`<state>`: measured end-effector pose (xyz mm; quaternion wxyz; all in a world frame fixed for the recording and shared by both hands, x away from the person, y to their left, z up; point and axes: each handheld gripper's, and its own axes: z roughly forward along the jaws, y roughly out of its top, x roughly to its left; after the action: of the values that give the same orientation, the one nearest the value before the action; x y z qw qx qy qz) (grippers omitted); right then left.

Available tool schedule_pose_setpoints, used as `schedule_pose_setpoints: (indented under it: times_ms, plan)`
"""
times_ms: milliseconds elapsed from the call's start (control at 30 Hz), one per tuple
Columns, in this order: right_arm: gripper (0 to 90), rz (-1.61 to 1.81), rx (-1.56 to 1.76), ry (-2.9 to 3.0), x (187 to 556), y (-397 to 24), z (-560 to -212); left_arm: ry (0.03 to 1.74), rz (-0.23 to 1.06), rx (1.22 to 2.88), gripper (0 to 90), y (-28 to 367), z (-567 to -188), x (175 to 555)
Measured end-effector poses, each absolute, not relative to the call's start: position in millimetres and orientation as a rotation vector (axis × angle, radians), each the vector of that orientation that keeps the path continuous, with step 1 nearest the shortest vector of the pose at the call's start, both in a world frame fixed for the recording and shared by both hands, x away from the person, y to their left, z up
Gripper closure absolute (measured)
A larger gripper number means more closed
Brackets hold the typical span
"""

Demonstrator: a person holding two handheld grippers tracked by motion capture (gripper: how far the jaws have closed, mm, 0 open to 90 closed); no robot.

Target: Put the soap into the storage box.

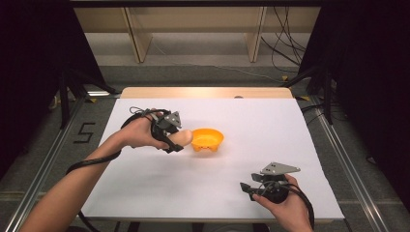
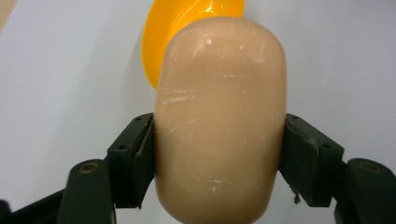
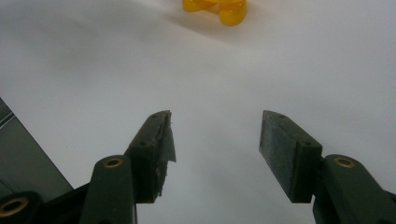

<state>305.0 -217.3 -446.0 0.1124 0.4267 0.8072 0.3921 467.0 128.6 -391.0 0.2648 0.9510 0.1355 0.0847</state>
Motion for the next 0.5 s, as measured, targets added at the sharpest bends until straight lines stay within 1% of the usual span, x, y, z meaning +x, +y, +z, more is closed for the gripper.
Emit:
schedule_pose_setpoints:
  times_ms: [500]
  plan:
    - [43.9, 1.160, 1.272, 2.350, 304.3, -216.9, -445.3, 0.340, 0.236, 2.583, 32.4, 121.8, -387.4, 471.6]
